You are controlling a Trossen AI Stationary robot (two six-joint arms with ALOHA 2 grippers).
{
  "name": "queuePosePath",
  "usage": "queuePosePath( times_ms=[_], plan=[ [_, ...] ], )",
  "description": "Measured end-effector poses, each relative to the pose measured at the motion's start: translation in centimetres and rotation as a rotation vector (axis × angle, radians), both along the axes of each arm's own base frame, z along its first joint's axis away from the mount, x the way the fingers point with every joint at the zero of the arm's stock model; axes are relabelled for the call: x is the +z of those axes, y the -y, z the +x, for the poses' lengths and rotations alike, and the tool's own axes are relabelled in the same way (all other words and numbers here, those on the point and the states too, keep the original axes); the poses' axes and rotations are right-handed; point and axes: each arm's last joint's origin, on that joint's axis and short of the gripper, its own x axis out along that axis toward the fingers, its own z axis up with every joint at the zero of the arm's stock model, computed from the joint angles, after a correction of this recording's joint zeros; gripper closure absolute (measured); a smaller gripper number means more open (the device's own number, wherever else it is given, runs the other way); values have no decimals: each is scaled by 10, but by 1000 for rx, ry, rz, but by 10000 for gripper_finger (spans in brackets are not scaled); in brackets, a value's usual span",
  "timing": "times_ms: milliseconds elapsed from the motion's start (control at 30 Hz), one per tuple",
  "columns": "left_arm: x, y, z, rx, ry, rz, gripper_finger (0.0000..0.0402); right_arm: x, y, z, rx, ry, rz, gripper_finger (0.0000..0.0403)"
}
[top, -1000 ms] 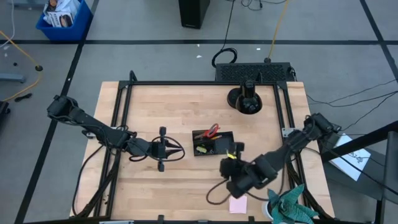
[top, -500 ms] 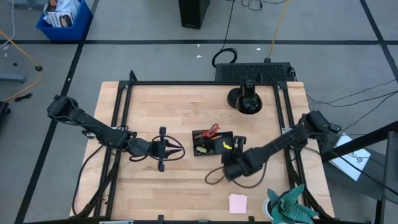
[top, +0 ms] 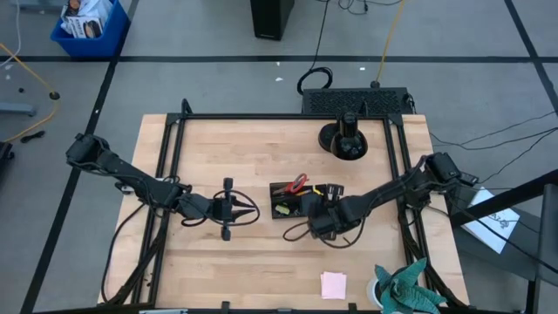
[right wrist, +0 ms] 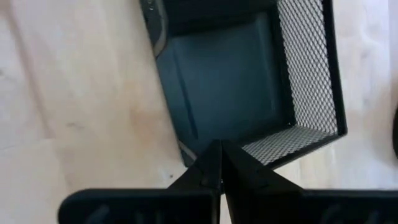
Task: Pick and place office supplies into organizer
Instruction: Adjust the black desk organizer, then put the pink sticky notes into the black desk organizer
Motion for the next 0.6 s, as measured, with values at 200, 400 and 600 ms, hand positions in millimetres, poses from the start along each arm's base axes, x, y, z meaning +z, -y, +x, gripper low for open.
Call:
queuePosePath(
  times_ms=[200,400,600],
  plan=[
    [0,0,0,1,-1,-2,360,0,-2,0,-20,2,30,403],
    [0,0,0,2,-1,-5,360,0,-2,0,-22,10,20,403],
    [-1,0,0,2,-8,-2,360,15,0,-3,16,49,13,403]
  ],
)
